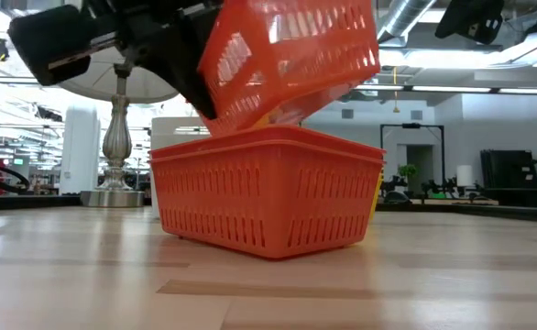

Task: Stack baskets by color
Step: Stack the top orange bin on top of the bottom orange bin, then return to Home Position

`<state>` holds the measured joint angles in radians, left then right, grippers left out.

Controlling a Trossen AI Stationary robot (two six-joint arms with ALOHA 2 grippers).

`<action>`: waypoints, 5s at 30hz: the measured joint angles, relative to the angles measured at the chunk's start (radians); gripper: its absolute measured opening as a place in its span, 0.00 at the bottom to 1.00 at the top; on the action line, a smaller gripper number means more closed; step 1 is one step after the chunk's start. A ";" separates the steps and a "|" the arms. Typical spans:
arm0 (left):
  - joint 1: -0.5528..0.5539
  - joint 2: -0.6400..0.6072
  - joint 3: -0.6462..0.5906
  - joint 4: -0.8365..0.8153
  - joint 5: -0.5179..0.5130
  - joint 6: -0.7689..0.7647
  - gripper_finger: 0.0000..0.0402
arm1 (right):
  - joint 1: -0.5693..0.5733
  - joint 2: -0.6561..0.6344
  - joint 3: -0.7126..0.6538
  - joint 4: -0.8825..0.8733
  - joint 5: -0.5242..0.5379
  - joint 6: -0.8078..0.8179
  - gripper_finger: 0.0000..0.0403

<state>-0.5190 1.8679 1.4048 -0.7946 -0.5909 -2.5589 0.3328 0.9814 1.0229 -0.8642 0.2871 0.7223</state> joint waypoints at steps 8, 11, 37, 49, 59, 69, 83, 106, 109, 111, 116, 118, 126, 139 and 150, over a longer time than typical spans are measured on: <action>0.001 -0.010 0.000 -0.015 -0.091 0.487 0.00 | 0.000 0.000 0.000 0.000 0.000 0.001 0.03; 0.014 -0.034 0.000 -0.025 -0.043 0.810 0.00 | 0.000 0.000 0.000 0.001 0.000 0.003 0.03; 0.313 -0.175 0.001 0.178 0.293 2.407 0.00 | 0.000 0.000 0.000 0.014 0.006 0.012 0.03; 0.388 -0.175 0.001 0.195 0.599 2.965 0.00 | -0.002 0.000 0.000 0.035 0.029 0.040 0.03; 0.378 -0.154 0.002 0.333 0.769 3.012 0.00 | -0.002 0.000 0.000 0.034 0.030 0.040 0.03; 0.353 -0.092 0.052 0.307 0.838 3.099 0.00 | -0.002 0.001 0.000 0.030 0.030 0.030 0.03; 0.355 -0.028 0.052 0.205 0.848 3.172 0.00 | -0.002 0.001 0.001 0.029 0.030 0.031 0.03; 0.346 0.018 0.054 0.067 0.813 3.337 0.00 | -0.002 0.001 0.001 0.027 0.029 0.038 0.03; 0.339 0.018 0.054 0.061 0.786 3.325 0.00 | -0.002 0.001 0.001 0.027 0.029 0.040 0.03; 0.337 0.018 0.058 0.052 0.783 3.324 0.00 | -0.002 0.001 0.001 0.027 0.029 0.040 0.03; 0.335 0.018 0.089 0.042 0.755 3.324 0.01 | -0.002 0.001 0.001 0.027 0.029 0.040 0.03; 0.335 0.018 0.103 0.039 0.750 3.340 0.04 | -0.002 0.000 0.001 0.027 0.029 0.040 0.03; 0.334 0.017 0.127 0.008 0.768 3.360 0.26 | -0.002 0.001 0.000 0.027 0.029 0.040 0.03; 0.334 0.007 0.202 -0.120 0.742 3.252 0.23 | -0.002 0.001 0.000 0.027 0.028 0.037 0.03; 0.335 0.016 0.164 -0.133 0.753 3.312 0.05 | -0.002 0.001 0.000 0.027 0.028 0.037 0.03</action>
<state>-0.1841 1.8839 1.5684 -0.9277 0.1624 0.7527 0.3313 0.9821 1.0229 -0.8371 0.3153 0.7597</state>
